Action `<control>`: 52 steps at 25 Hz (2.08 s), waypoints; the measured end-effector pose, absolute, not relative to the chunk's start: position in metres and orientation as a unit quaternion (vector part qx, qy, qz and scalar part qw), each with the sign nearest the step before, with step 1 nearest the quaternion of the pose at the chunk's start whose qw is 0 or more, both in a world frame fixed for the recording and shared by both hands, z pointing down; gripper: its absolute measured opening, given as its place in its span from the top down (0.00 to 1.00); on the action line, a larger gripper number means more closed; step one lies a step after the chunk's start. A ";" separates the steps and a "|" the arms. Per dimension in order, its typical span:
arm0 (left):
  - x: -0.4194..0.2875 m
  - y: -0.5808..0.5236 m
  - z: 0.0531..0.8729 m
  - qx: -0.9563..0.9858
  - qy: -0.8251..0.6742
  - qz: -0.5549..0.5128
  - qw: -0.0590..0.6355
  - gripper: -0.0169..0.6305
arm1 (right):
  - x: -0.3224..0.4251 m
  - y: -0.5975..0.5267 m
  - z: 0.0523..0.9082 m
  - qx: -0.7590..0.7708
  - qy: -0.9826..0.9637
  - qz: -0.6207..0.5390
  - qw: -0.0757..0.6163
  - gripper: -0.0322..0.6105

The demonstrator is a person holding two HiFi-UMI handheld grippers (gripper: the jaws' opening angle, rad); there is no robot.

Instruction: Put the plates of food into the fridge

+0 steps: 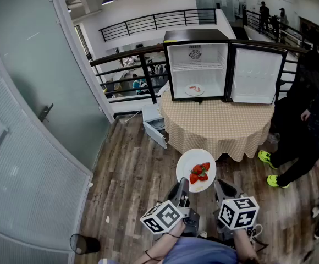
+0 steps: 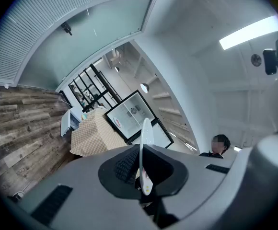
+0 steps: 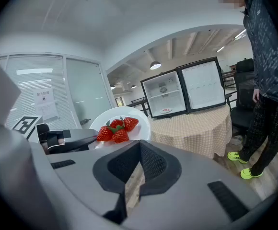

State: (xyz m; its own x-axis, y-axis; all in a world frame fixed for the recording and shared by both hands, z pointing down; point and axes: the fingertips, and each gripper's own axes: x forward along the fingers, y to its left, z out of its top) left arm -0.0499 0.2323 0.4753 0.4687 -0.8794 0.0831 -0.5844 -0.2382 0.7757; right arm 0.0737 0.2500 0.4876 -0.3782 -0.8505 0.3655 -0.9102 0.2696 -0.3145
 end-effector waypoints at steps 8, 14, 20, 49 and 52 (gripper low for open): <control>-0.049 0.234 0.476 0.759 -0.479 -0.193 0.397 0.94 | 0.078 0.247 0.486 0.557 -0.792 0.245 0.047 0.93; -0.052 0.235 0.480 0.749 -0.481 -0.194 0.412 0.94 | 0.080 0.245 0.494 0.553 -0.791 0.258 0.045 0.93; -0.054 0.213 0.481 0.742 -0.480 -0.204 0.421 0.94 | 0.081 0.226 0.498 0.553 -0.790 0.261 0.049 0.93; -0.106 -0.115 0.484 0.730 -0.439 -0.217 0.476 0.94 | 0.037 -0.083 0.510 0.581 -0.758 0.286 0.076 0.93; -0.108 -0.143 0.484 0.735 -0.428 -0.213 0.481 0.94 | 0.032 -0.106 0.512 0.589 -0.752 0.287 0.074 0.93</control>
